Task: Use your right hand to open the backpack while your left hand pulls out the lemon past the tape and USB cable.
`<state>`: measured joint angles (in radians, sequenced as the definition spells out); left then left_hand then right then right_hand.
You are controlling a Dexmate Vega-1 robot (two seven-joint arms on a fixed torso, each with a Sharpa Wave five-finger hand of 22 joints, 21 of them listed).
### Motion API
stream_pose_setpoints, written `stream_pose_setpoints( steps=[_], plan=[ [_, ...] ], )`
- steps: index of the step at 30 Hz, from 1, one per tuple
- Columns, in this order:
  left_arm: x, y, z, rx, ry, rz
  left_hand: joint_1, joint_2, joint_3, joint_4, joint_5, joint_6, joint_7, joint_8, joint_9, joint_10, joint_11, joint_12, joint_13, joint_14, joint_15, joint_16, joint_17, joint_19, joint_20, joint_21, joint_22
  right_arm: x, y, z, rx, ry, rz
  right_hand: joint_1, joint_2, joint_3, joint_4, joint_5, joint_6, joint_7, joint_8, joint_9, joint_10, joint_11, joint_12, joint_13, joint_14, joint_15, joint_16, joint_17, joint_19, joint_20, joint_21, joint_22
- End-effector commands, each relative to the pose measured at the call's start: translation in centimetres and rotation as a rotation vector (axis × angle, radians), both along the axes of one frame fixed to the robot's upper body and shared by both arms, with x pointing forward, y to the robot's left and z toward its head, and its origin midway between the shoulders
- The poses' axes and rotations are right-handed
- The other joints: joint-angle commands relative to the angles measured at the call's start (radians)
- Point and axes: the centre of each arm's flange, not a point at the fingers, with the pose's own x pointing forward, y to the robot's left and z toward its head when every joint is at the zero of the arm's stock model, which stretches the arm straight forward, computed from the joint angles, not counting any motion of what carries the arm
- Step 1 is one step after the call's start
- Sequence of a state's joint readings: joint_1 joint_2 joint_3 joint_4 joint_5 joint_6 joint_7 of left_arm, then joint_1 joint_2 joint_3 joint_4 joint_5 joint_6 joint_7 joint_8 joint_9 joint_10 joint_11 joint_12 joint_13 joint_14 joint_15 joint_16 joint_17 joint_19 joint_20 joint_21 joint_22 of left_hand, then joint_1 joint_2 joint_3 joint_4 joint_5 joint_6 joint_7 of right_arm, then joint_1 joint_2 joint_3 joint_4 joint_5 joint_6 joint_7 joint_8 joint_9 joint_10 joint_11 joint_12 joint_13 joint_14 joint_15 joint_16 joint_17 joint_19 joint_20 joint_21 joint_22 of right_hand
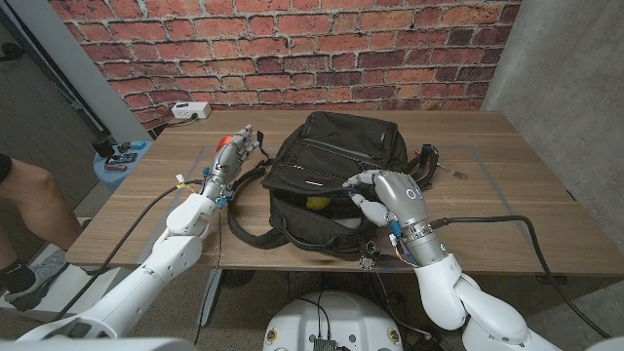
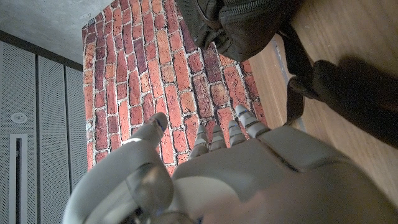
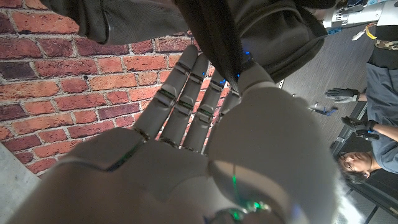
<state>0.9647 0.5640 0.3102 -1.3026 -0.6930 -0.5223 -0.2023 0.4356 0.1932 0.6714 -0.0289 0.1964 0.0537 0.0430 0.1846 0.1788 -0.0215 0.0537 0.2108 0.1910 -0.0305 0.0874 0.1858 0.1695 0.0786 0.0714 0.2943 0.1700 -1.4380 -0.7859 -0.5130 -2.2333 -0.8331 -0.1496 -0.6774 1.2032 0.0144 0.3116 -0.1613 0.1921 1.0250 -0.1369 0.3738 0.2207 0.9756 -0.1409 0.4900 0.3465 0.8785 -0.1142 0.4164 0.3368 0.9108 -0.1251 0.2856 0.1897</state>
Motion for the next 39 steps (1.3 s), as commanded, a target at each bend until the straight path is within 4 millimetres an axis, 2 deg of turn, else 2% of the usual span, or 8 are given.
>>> stream_pose_setpoints(
  steps=[1,15,30,39],
  plan=[
    [-0.9,-0.3,0.2,0.045,0.012,-0.019,0.015,-0.002,0.002,-0.008,0.004,0.007,0.003,0.001,0.002,0.006,0.006,-0.001,0.002,0.006,0.006,-0.002,0.003,0.008,0.000,-0.006,0.005,0.8,-0.8,1.3,0.019,0.019,-0.017,0.018,0.008,-0.004,-0.002,-0.002,0.016,-0.001,0.006,0.003,0.021,-0.001,0.009,0.007,0.014,-0.127,-0.001,0.004,0.008,-0.063,0.009,0.002],
    [-2.6,-0.7,0.8,0.081,-0.015,-0.018,0.025,-0.005,0.004,-0.019,0.007,0.019,0.008,0.005,0.002,0.016,0.002,0.002,0.001,0.010,0.004,-0.002,0.001,0.014,0.001,-0.011,0.005,2.4,-2.2,3.5,0.052,0.060,-0.025,0.035,0.020,-0.012,0.000,-0.005,0.041,0.005,0.011,0.002,0.057,-0.012,0.023,0.011,0.031,-0.127,-0.006,0.004,0.011,-0.062,0.015,0.003],
    [-3.9,0.2,-0.1,0.098,-0.011,0.016,0.039,-0.007,0.007,-0.036,0.010,0.044,0.010,0.010,0.002,0.043,0.003,0.010,0.001,0.031,0.003,0.002,0.000,0.026,0.003,-0.017,0.005,3.2,-2.2,5.2,0.059,0.068,-0.019,0.049,0.022,-0.019,-0.002,-0.005,0.050,0.008,0.011,0.000,0.066,-0.015,0.022,0.009,0.046,-0.127,-0.006,0.006,0.014,-0.060,0.019,0.003],
    [-5.0,-0.4,-0.3,0.134,-0.022,0.008,0.051,-0.009,0.008,-0.050,0.012,0.073,0.012,0.016,0.002,0.072,0.000,0.018,0.001,0.051,-0.001,0.006,0.000,0.042,0.007,-0.019,0.005,4.2,-2.6,5.8,0.098,0.111,-0.004,0.056,0.023,-0.023,-0.002,-0.004,0.049,0.013,0.009,0.000,0.069,-0.013,0.023,0.010,0.053,-0.127,-0.007,0.008,0.016,-0.058,0.022,0.003]
  ],
)
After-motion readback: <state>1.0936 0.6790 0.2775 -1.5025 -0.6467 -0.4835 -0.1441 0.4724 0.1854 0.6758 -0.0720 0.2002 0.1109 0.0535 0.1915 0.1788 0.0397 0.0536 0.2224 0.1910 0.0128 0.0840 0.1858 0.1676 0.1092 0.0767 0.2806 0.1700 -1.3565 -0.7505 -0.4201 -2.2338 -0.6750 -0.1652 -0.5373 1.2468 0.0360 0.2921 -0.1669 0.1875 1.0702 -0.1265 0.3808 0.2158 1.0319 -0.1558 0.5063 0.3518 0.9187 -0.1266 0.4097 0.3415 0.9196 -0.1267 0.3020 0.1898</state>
